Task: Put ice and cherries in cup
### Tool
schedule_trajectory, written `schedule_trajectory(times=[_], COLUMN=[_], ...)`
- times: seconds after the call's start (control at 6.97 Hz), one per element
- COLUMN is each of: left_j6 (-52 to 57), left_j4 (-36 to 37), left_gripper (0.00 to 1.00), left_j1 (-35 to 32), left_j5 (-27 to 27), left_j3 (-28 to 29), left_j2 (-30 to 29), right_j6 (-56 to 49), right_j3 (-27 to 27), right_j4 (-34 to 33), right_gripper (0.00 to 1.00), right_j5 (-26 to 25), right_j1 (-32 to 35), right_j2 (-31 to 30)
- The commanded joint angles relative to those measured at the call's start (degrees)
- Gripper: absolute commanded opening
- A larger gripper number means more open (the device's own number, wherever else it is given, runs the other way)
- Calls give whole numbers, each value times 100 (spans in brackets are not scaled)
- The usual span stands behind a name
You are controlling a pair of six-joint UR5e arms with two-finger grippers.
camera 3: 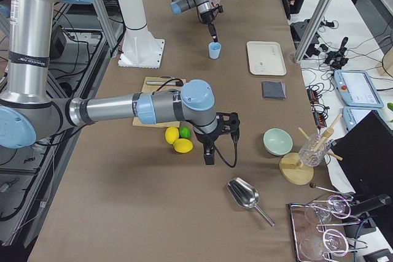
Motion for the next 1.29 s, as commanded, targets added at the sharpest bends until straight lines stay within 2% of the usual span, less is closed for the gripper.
schedule_trajectory(times=[0.0, 0.29, 0.43, 0.72, 0.86, 1.0, 1.15], left_j6=[26, 35, 157, 1601, 2278, 3077, 3502], left_j4=[2, 98, 899, 3698, 4633, 5208, 5249], left_gripper=[94, 97, 97, 98, 98, 98, 98], left_j1=[2, -51, -243, -796, -1277, -1882, -2445], left_j5=[-9, -35, -157, -1121, -1552, -1991, -2483], left_j3=[-25, -226, -680, -2346, -2772, -3028, -3161], left_j2=[4, 73, 239, 555, 775, 1047, 1528], right_j6=[9, 61, 627, 1630, 2340, 3147, 3895], right_j3=[-1, 17, 34, 78, 139, 149, 149], right_j4=[0, 0, -9, -9, -9, -9, -9], right_gripper=[100, 100, 100, 100, 100, 100, 100], right_j5=[0, 9, 61, 62, 1, -296, -751], right_j1=[0, -9, -87, -560, -945, -1471, -2077], right_j2=[0, 44, 227, 561, 806, 1122, 1403])
